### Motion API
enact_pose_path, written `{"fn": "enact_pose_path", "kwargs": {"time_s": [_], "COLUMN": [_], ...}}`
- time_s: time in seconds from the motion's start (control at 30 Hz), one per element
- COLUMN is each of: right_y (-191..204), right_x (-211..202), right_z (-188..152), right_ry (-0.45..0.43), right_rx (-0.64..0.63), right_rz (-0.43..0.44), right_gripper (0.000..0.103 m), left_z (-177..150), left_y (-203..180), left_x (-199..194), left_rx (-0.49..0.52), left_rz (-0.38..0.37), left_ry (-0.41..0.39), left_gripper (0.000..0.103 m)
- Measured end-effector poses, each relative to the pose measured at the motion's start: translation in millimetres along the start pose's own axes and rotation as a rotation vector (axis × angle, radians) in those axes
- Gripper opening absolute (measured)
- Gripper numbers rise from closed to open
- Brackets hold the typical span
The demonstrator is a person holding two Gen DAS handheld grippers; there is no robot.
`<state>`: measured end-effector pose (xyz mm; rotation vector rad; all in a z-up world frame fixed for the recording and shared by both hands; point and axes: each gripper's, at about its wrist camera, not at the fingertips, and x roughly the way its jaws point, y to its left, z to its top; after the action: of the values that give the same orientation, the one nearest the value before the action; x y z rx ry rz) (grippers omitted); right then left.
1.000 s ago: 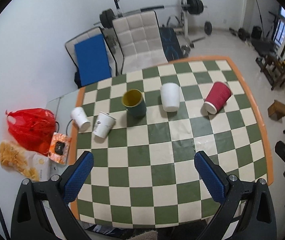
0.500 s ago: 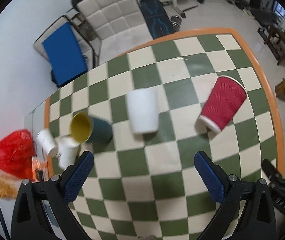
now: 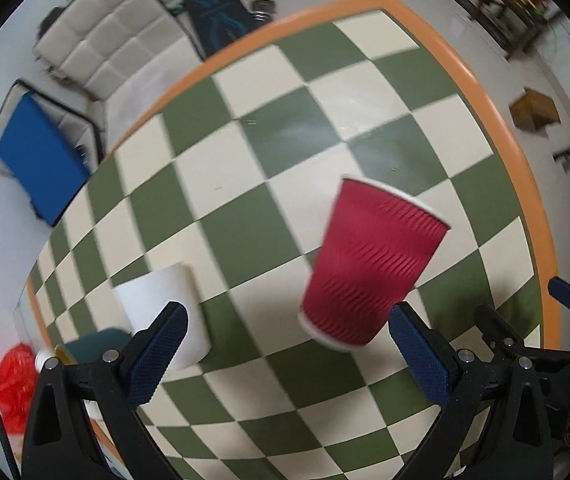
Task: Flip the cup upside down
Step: 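Reach the left tool to the red ribbed cup and grasp it, then lift the red cup with the left tool, stand it upright, release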
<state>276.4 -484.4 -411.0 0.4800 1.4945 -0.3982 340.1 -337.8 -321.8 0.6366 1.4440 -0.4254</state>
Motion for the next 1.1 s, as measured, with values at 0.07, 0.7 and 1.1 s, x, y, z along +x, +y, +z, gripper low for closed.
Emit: {"fn": "enact_pose_path", "kwargs": {"time_s": [0.07,0.7,1.1], "right_y": [-4.6,-23.3,-9.7], "right_x": [6.1,22.0,21.6], "right_z": [2.6,4.6,10.7], "right_ry": [0.013,0.078,0.083], "right_rx": [0.005,0.052,0.053], "right_rz": [-0.005,-0.017,-0.013], "right_gripper": [0.103,0.103,0.103], "left_z": [7.3,38.8,41.3], "left_y": [-8.7,-57.4,-27.6], "left_x": [6.9,58.3,59.3], "left_rx": [0.031,0.242,0.091], "left_rz": [-0.027,-0.043,-0.129], "left_ry": [0.015,0.088,0.082], "left_gripper": [0.103,0.084,0.077]}}
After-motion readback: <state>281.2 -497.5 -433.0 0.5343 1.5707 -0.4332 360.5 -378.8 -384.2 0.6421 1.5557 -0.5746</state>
